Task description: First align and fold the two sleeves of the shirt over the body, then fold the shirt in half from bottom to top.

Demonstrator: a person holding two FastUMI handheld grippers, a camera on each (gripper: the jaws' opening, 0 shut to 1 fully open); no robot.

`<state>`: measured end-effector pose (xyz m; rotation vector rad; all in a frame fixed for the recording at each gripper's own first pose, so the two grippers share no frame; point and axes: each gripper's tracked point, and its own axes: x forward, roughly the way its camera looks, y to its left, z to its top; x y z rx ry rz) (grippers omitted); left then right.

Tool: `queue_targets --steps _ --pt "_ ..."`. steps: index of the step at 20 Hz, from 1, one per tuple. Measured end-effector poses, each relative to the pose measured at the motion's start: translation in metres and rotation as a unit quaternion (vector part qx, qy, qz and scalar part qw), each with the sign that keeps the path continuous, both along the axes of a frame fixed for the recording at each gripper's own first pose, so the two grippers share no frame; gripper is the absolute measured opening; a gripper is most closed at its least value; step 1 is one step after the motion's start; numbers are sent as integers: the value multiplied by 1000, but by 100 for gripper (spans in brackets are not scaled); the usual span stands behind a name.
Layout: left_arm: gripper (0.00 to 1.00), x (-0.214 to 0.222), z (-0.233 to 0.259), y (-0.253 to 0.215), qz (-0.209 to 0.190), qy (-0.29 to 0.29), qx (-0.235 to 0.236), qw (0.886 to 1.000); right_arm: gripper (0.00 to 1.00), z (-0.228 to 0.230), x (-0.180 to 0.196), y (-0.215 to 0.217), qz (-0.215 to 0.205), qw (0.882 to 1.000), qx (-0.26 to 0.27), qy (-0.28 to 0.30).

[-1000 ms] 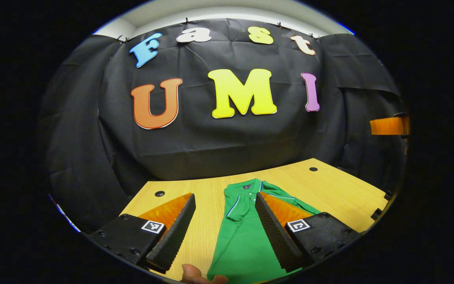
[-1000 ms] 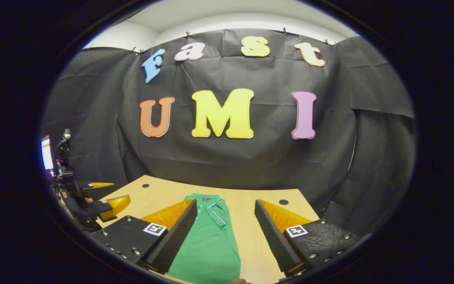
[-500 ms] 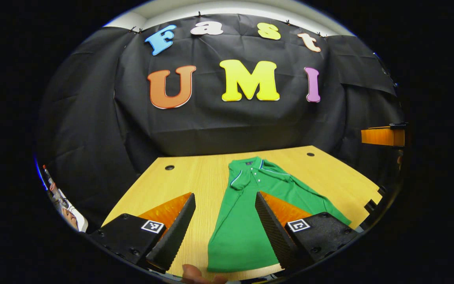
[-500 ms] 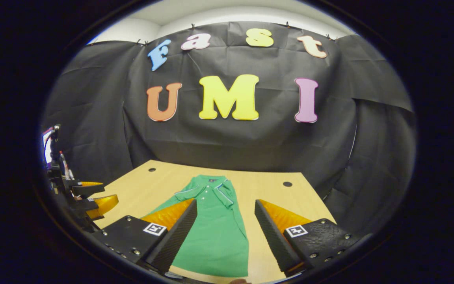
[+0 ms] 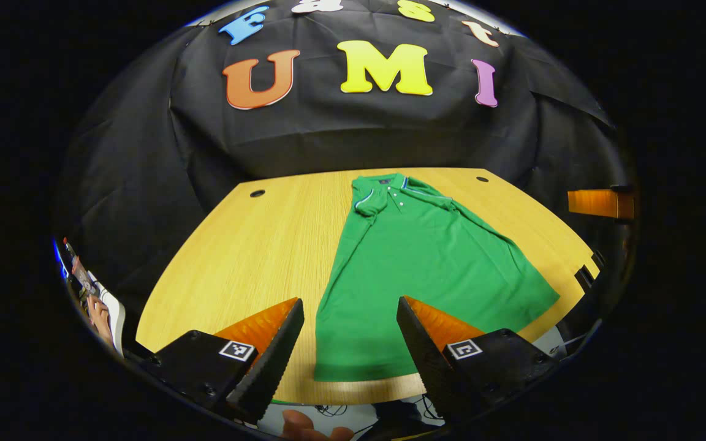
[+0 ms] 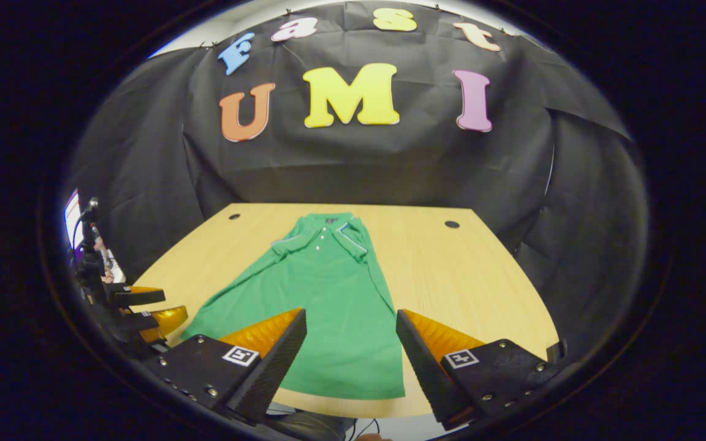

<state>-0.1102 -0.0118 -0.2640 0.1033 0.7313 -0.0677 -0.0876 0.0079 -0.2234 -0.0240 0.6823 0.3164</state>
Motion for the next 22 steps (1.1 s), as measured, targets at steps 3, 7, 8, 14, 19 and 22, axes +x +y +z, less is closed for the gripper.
queue_targets --steps 3,7,8,14,19,22 --pt "98 -10 -25 8 13 31 4 999 94 -41 -15 -13 -7 999 -17 49" --pt "98 -21 -55 17 18 67 20 997 94 -96 -34 -26 -19 993 -43 113" --pt "98 -24 -62 18 17 78 22 997 94 -105 -39 -29 -23 990 -46 128" --pt "98 -32 -82 24 31 113 15 993 94 -141 -53 -48 -43 980 -76 181" --pt "98 -26 -85 19 27 107 4 994 98 -157 -61 -43 -41 973 -76 215" --pt "99 -26 -87 16 31 109 -8 994 100 -158 -63 -42 -33 971 -81 222"
